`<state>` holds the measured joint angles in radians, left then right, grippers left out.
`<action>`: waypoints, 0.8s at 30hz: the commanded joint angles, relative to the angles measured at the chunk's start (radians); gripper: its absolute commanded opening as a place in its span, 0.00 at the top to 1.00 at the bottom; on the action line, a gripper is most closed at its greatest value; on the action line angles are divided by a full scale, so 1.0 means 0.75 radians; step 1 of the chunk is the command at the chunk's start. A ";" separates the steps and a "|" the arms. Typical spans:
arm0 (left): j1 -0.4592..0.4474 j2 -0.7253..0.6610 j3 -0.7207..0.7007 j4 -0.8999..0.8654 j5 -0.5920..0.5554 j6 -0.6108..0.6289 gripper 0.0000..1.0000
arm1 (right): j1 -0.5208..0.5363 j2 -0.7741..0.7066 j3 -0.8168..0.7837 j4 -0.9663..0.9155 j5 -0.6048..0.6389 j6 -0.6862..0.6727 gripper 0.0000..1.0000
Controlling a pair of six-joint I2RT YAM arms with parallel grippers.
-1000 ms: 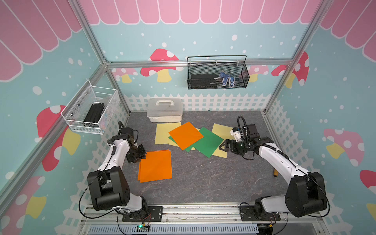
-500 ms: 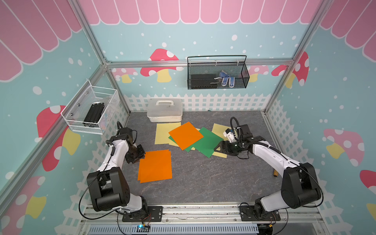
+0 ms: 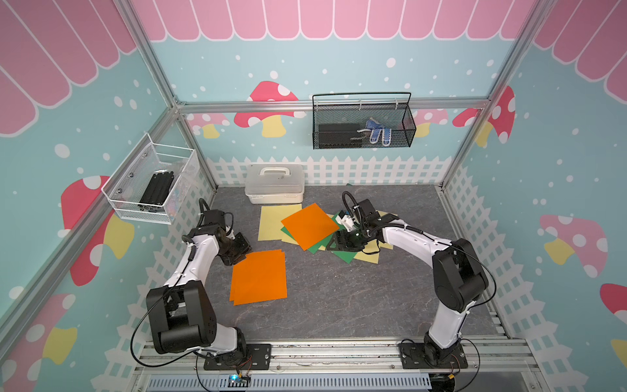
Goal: Sort the scattered colored papers by color
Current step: Place the colored paper.
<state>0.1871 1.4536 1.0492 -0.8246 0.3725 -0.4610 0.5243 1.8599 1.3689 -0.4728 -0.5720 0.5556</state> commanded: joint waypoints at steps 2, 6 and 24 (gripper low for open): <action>-0.091 0.029 0.010 0.160 0.134 -0.061 0.60 | 0.000 0.104 0.082 0.099 -0.060 0.141 0.25; -0.146 0.077 0.044 0.228 0.183 -0.048 0.60 | -0.002 0.110 0.062 0.264 -0.061 0.302 0.25; -0.399 0.841 0.794 0.406 0.304 -0.184 0.59 | -0.037 0.276 -0.035 0.767 -0.072 0.855 0.23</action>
<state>-0.0994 2.0148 1.5791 -0.5423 0.5606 -0.5701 0.5037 2.0521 1.3689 0.0147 -0.6197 1.0939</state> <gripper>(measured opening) 0.414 0.767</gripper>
